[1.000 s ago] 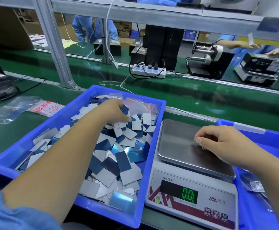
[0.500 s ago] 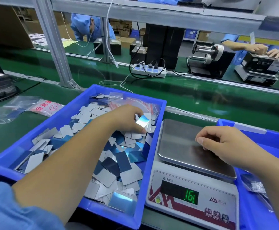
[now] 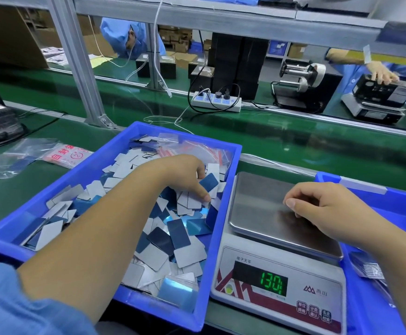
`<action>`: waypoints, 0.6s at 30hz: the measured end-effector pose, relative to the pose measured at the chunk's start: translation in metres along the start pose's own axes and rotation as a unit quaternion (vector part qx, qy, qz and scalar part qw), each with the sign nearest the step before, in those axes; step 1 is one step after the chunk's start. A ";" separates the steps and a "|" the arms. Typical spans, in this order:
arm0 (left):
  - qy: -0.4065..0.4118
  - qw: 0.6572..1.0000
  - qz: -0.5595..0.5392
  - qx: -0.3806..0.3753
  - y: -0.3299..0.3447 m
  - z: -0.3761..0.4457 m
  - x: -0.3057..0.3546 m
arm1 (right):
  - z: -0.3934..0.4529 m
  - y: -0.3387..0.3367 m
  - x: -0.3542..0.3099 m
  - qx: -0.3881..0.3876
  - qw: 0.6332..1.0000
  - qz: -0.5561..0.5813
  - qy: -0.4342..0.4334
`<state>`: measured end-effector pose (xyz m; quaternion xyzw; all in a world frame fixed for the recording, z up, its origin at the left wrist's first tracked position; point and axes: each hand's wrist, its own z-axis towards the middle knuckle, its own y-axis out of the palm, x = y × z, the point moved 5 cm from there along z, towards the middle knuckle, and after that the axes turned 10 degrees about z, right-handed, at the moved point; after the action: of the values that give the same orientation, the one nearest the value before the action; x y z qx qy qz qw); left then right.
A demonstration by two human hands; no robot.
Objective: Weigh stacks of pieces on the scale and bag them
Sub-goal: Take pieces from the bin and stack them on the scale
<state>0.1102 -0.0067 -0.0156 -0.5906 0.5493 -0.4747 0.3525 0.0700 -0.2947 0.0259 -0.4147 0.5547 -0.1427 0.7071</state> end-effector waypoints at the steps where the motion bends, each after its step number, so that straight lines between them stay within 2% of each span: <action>1: 0.003 1.000 0.002 -0.002 -0.001 -0.001 0.000 | 0.000 0.000 0.000 0.001 1.000 0.002 0.000; 8: 0.027 0.999 -0.037 0.006 -0.010 -0.009 0.003 | 0.000 -0.001 0.001 0.003 1.000 0.004 0.000; 15: 0.036 0.983 -0.176 0.043 -0.016 -0.010 -0.001 | 0.000 -0.001 0.001 0.004 1.000 0.014 0.006; 18: 0.035 0.984 -0.173 0.024 -0.016 -0.010 0.000 | 0.000 -0.001 0.001 0.004 1.000 0.016 0.008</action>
<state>0.1059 -0.0032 0.0028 -0.6512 0.4394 -0.5615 0.2601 0.0704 -0.2966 0.0257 -0.4018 0.5663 -0.1368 0.7065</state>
